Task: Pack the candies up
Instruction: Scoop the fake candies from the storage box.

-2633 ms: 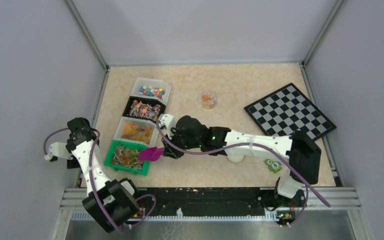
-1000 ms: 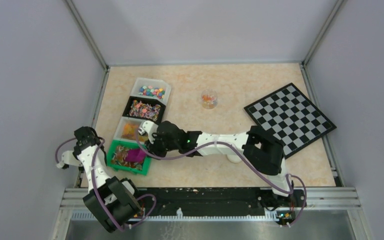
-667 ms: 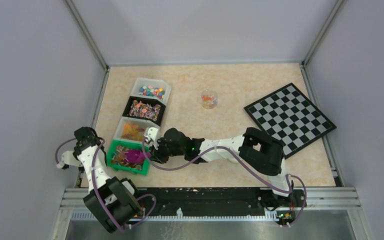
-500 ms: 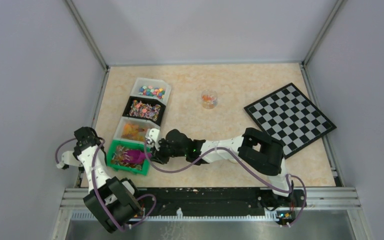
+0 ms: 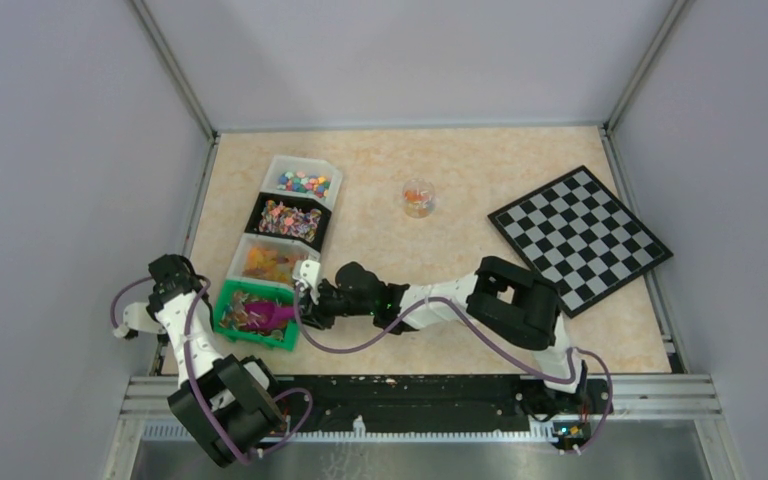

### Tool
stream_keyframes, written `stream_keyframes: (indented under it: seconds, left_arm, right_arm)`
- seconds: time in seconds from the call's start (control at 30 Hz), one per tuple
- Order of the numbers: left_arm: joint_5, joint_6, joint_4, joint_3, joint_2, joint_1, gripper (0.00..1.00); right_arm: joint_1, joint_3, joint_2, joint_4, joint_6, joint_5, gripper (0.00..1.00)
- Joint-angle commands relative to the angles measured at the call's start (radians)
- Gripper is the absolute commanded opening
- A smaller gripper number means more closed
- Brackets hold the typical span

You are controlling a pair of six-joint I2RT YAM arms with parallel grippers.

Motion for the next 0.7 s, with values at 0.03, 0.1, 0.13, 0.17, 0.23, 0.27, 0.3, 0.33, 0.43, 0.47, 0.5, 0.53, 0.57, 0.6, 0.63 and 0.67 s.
stream_keyframes:
  seconds: [0.03, 0.1, 0.13, 0.17, 0.23, 0.27, 0.3, 0.33, 0.43, 0.47, 0.5, 0.53, 0.57, 0.6, 0.63, 0.67]
  left_arm:
    - [0.035, -0.003, -0.012, -0.018, -0.014, 0.003, 0.31]
    - [0.035, -0.004, -0.013, -0.02, -0.016, 0.003, 0.31]
    - [0.036, -0.003, -0.013, -0.02, -0.019, 0.003, 0.3]
    - [0.037, -0.005, -0.012, -0.02, -0.019, 0.003, 0.3]
    - [0.038, -0.005, -0.012, -0.02, -0.021, 0.002, 0.3]
    - [0.038, -0.004, -0.012, -0.02, -0.024, 0.003, 0.3]
    - [0.036, -0.004, -0.012, -0.018, -0.024, 0.003, 0.3]
    - [0.037, -0.004, -0.012, -0.016, -0.022, 0.003, 0.3]
    - [0.02, 0.0, -0.004, -0.017, -0.02, 0.003, 0.3]
    - [0.011, 0.002, -0.003, -0.016, -0.019, 0.003, 0.31]
    - [0.008, 0.003, -0.005, -0.012, -0.014, 0.003, 0.31]
    - [0.006, 0.004, -0.009, -0.009, -0.011, 0.003, 0.31]
    - [0.007, 0.006, -0.01, -0.004, -0.01, 0.003, 0.31]
    - [0.008, 0.006, -0.013, 0.0, -0.01, 0.003, 0.31]
    - [0.009, 0.005, -0.016, 0.006, -0.01, 0.003, 0.32]
    - [0.007, 0.007, -0.018, 0.011, -0.014, 0.003, 0.34]
  right_arm:
    - [0.018, 0.018, 0.022, 0.125, -0.008, -0.047, 0.0]
    - [0.019, 0.018, 0.03, 0.146, -0.004, -0.049, 0.0]
    - [0.019, 0.02, 0.034, 0.151, -0.002, -0.052, 0.0]
    - [0.019, 0.022, 0.037, 0.155, 0.0, -0.055, 0.0]
    - [0.019, 0.02, 0.043, 0.175, 0.004, -0.059, 0.0]
    - [0.019, 0.018, 0.046, 0.187, 0.007, -0.062, 0.0]
    - [0.018, 0.018, 0.051, 0.198, 0.01, -0.066, 0.0]
    - [0.019, 0.02, 0.054, 0.204, 0.014, -0.071, 0.0]
    - [0.019, 0.028, 0.059, 0.216, 0.033, -0.086, 0.0]
    - [0.019, 0.026, 0.058, 0.223, 0.036, -0.086, 0.0]
    - [0.019, 0.016, 0.055, 0.235, 0.037, -0.08, 0.0]
    - [0.017, 0.0, 0.05, 0.257, 0.038, -0.074, 0.0]
    - [0.017, -0.012, 0.047, 0.276, 0.04, -0.071, 0.0]
    - [0.014, -0.023, 0.044, 0.296, 0.045, -0.071, 0.0]
    - [0.01, -0.033, 0.039, 0.313, 0.049, -0.073, 0.0]
    - [0.009, -0.043, 0.037, 0.329, 0.054, -0.075, 0.0]
